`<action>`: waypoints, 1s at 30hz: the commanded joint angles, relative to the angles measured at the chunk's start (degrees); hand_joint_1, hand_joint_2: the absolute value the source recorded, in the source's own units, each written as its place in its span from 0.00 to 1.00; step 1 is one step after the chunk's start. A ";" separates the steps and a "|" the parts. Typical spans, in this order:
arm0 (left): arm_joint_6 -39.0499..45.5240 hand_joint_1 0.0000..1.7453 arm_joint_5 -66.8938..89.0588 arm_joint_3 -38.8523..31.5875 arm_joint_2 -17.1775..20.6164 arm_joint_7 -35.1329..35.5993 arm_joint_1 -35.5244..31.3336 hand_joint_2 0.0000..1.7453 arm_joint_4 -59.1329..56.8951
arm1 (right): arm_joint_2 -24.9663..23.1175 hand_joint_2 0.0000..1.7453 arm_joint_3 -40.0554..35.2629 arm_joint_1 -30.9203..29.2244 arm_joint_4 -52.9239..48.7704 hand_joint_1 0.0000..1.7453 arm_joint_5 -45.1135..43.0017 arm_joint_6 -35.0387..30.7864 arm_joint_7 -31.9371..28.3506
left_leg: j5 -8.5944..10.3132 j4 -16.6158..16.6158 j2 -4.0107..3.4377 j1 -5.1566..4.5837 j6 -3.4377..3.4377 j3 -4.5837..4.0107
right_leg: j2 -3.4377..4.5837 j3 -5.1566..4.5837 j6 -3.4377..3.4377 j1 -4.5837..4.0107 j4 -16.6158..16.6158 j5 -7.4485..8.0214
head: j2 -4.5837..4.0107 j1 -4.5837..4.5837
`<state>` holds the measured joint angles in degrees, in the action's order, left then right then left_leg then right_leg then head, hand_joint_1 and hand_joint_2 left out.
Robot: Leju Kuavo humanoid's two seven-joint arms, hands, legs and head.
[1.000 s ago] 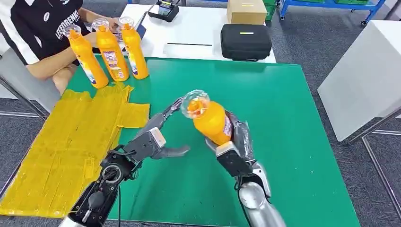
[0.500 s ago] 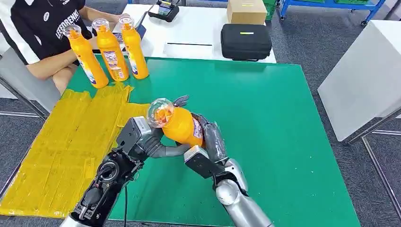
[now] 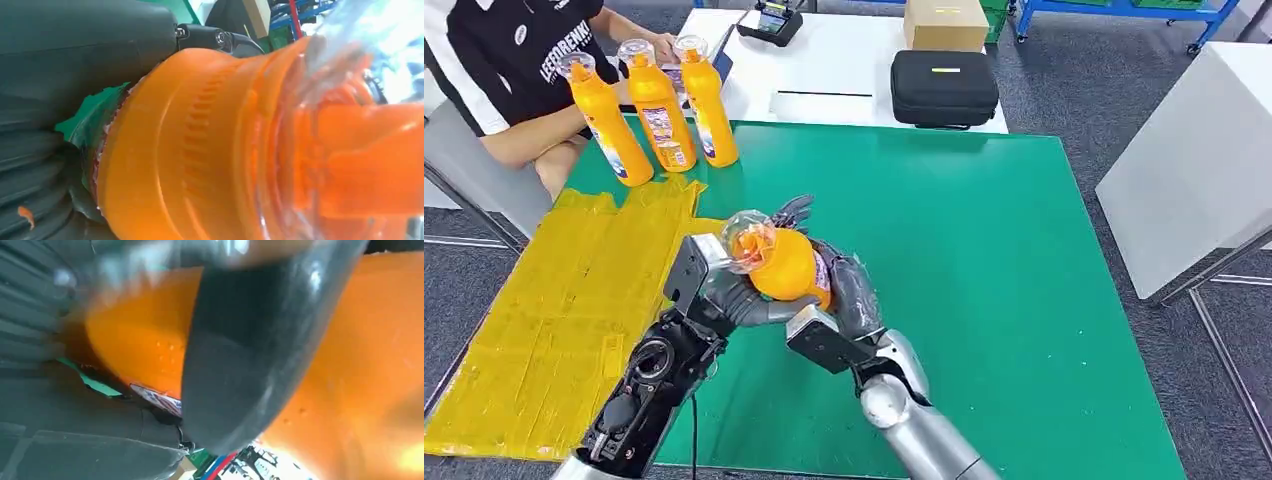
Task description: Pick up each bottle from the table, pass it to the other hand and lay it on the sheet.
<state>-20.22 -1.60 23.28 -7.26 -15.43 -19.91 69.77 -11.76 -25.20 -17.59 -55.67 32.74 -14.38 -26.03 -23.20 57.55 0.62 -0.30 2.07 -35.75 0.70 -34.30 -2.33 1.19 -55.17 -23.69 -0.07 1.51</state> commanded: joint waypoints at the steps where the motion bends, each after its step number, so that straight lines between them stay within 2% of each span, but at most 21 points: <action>1: 2.38 1.00 -2.34 0.00 -1.26 0.86 -1.89 1.00 -4.07 | 0.52 1.00 -3.62 -4.22 7.03 1.00 -1.13 -0.47 -0.55 | -0.22 0.04 -0.06 0.08 -0.18 0.42 | -0.08 0.43 0.18 -0.10 0.00 -0.19 | 0.00 0.00; 3: 2.50 1.00 -2.37 -0.02 -1.04 0.86 -1.60 1.00 -3.95 | 0.58 1.00 -3.70 -4.29 7.36 1.00 -1.35 -0.64 -0.74 | -0.06 -0.02 -0.03 0.05 -0.09 0.15 | -0.03 0.18 0.08 -0.06 0.05 -0.04 | 0.00 0.00; 5: 2.50 1.00 -2.37 -0.02 -1.04 0.86 -1.60 1.00 -3.95 | 0.58 1.00 -3.70 -4.29 7.36 1.00 -1.35 -0.64 -0.74 | -0.16 -0.01 -0.08 0.06 -0.17 0.37 | -0.03 0.37 0.16 -0.08 0.04 -0.13 | 0.00 0.00; 10: 2.57 1.00 -2.80 -0.11 -1.03 0.74 -1.45 1.00 -4.04 | 0.53 1.00 -3.66 -3.98 7.18 1.00 -1.82 -1.07 -0.80 | -0.17 0.00 -0.04 0.06 -0.18 0.36 | -0.07 0.37 0.18 -0.09 0.01 -0.16 | 0.00 0.02; 11: 2.41 1.00 -3.03 -0.12 -1.00 0.62 -1.41 1.00 -4.10 | 0.57 1.00 -3.67 -3.88 7.11 1.00 -1.87 -1.17 -0.81 | -0.06 -0.02 -0.02 0.03 -0.10 0.15 | -0.04 0.16 0.09 -0.05 0.04 -0.05 | 0.00 0.00; 12: 2.32 1.00 -3.23 -0.03 -0.98 0.49 -1.48 1.00 -4.29 | 0.69 1.00 -3.62 -3.78 6.98 1.00 -2.03 -1.40 -0.73 | -0.15 -0.01 -0.05 0.06 -0.17 0.33 | -0.05 0.34 0.16 -0.09 0.03 -0.13 | 0.00 0.00; 21: 3.32 1.00 -5.02 -0.77 -1.13 -0.25 -2.45 1.00 -5.96 | 1.10 1.00 -2.94 -3.31 5.71 1.00 -3.19 -3.59 -0.92 | -0.12 0.02 0.01 0.07 -0.13 0.25 | -0.10 0.29 0.13 -0.09 0.03 -0.12 | 0.00 0.00; 22: 3.59 1.00 -5.00 -0.92 -1.13 -0.25 -2.48 1.00 -5.95 | 1.21 1.00 -2.82 -2.85 4.76 0.00 -2.61 -5.02 -0.73 | -0.07 -0.01 0.03 0.05 -0.10 0.16 | -0.10 0.19 0.10 -0.06 0.04 -0.07 | 0.00 0.00; 25: 4.42 1.00 -5.24 -1.80 -0.81 -0.36 -2.07 1.00 -5.72 | 2.54 1.00 -2.62 -0.39 -0.44 0.00 -2.72 -5.61 -0.22 | -0.11 -0.01 0.04 0.07 -0.14 0.24 | -0.13 0.27 0.14 -0.09 0.04 -0.12 | 0.00 0.02; 26: 4.42 1.00 -5.24 -1.80 -0.81 -0.36 -2.07 1.00 -5.72 | 2.54 0.00 -2.62 -0.39 -0.44 0.00 -2.72 -5.61 -0.22 | -0.06 -0.02 0.08 0.04 -0.11 0.16 | -0.15 0.20 0.10 -0.06 0.04 -0.09 | 0.00 0.00; 30: 6.30 1.00 -5.45 -3.44 -0.09 -1.03 -1.76 1.00 -5.76 | 4.92 0.00 -1.80 4.09 -12.21 0.00 -2.98 -5.25 1.38 | -0.14 0.00 0.03 0.04 -0.14 0.26 | -0.13 0.28 0.14 -0.07 0.01 -0.15 | 0.00 0.02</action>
<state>-16.09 -6.69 22.45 -8.04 -15.98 -19.75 67.65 -11.17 -26.45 -17.83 -54.23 29.90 -19.56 -26.29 -23.20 57.56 0.62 -0.31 2.07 -35.76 0.70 -34.31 -2.33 1.20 -55.17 -23.69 -0.07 1.53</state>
